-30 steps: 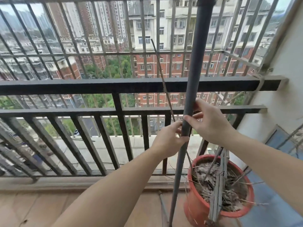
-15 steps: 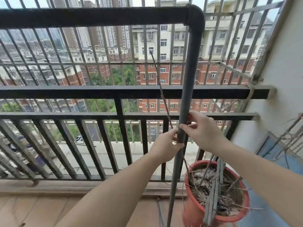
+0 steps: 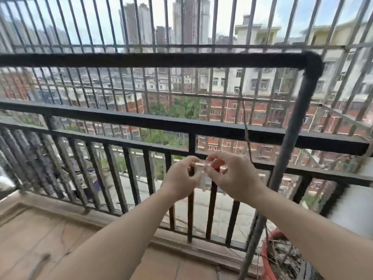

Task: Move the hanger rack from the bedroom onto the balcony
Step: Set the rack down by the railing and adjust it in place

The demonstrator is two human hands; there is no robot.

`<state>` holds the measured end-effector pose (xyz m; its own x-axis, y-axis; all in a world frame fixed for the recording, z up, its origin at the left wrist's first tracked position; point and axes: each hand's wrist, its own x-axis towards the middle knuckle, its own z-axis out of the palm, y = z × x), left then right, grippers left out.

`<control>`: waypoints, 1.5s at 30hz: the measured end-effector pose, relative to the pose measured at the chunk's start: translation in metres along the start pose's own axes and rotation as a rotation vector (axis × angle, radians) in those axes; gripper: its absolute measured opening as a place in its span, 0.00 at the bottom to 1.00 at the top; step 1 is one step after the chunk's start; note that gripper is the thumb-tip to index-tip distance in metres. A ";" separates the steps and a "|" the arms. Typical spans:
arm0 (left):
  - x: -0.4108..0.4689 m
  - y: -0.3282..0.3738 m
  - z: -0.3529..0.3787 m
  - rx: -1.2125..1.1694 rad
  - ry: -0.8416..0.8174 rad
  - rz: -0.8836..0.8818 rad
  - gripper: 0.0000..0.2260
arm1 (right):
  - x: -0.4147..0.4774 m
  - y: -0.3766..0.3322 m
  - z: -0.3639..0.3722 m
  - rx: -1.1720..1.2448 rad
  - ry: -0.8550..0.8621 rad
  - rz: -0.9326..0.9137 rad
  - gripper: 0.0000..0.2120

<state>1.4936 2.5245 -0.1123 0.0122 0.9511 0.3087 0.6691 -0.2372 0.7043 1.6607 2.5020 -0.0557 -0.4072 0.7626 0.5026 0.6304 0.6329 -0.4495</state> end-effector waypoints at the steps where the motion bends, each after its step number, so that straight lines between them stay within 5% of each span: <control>1: -0.005 -0.013 -0.020 0.011 0.033 -0.011 0.16 | 0.009 -0.015 0.012 0.025 -0.017 -0.011 0.11; 11: -0.131 -0.176 -0.251 0.210 0.418 -0.453 0.12 | 0.081 -0.184 0.170 0.203 -0.159 -0.201 0.14; 22: -0.247 -0.236 -0.405 0.471 0.591 -0.740 0.20 | 0.140 -0.337 0.314 0.150 -0.371 -0.476 0.23; 36: -0.295 -0.293 -0.490 0.527 0.729 -0.850 0.14 | 0.190 -0.469 0.440 0.322 -0.565 -0.596 0.24; 45: -0.329 -0.397 -0.573 0.432 0.775 -0.844 0.17 | 0.204 -0.567 0.529 0.304 -0.624 -0.615 0.23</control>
<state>0.7982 2.1922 -0.1270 -0.8915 0.3705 0.2606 0.4465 0.6222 0.6430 0.8707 2.3698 -0.0887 -0.9500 0.1596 0.2683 0.0213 0.8905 -0.4544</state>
